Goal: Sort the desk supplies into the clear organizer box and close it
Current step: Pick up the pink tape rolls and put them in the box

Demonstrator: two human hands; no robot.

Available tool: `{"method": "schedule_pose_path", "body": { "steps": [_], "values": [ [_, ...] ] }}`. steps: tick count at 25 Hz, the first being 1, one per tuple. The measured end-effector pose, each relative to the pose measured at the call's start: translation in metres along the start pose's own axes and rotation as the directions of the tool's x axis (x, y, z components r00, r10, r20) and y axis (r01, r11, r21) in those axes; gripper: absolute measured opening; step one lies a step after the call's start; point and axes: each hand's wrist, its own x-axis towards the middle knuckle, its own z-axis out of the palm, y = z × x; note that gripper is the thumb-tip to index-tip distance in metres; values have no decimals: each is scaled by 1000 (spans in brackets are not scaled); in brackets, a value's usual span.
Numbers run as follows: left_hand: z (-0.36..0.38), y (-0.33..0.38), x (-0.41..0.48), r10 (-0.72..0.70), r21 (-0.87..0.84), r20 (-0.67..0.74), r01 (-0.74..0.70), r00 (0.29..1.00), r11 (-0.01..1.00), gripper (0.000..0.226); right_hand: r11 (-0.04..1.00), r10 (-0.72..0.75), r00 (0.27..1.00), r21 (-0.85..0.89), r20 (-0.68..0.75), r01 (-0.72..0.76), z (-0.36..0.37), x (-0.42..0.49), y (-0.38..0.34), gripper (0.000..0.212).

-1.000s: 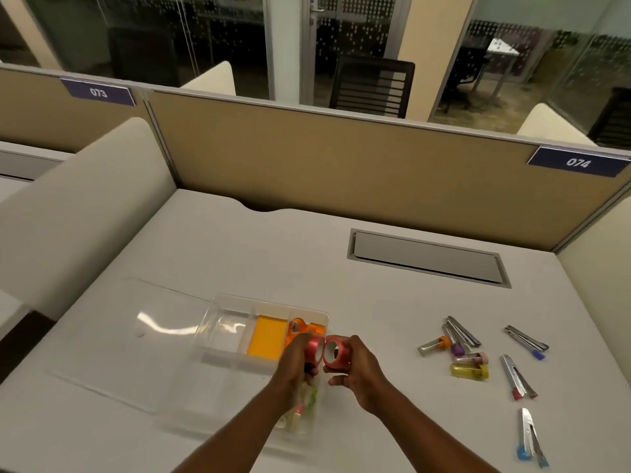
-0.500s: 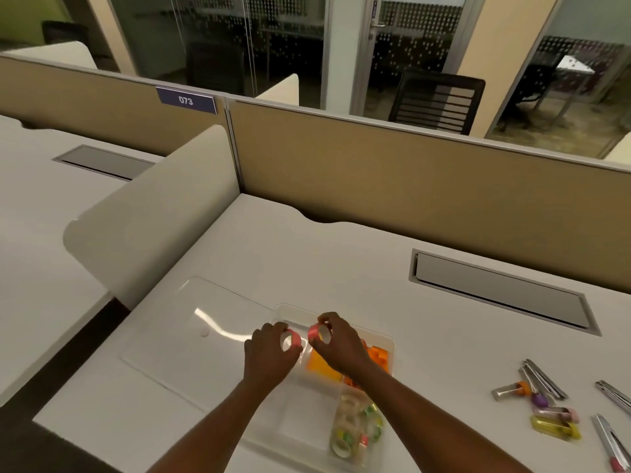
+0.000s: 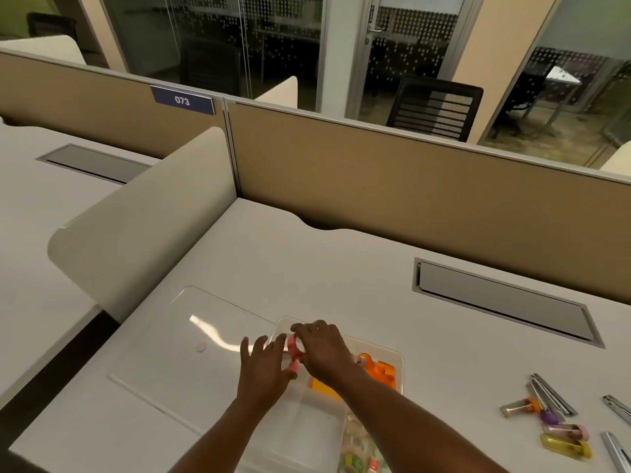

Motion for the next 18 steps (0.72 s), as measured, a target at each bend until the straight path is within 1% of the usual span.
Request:
{"method": "schedule_pose_path", "body": {
  "steps": [3,5,7,10,13,16,18],
  "values": [
    [4,-4,0,1,-32,15,0,1000,999,65,1000,-6,1000,-6,31,6,6,-1,4,54],
    [5,-5,1,8,-37,20,-7,1000,999,64,1000,-25,1000,5,15,25,6,-3,6,60],
    [2,-1,2,-14,-31,37,15,999,999,58,999,-19,1000,33,-21,19,4,-8,9,63],
    [-2,8,3,11,-1,6,-11,1000,1000,45,996,50,996,71,-74,-45,5,-23,21,61],
    [-3,22,7,45,0,-32,-45,998,999,39,989,114,987,110,-115,-101,4,-46,36,58],
    [0,47,11,88,-40,-28,-89,996,995,46,981,163,974,132,-158,-143,-2,-74,55,56],
    [0,70,14,130,-58,-23,-131,991,990,46,974,199,964,147,-178,-174,-10,-93,68,55]
  ]
}}
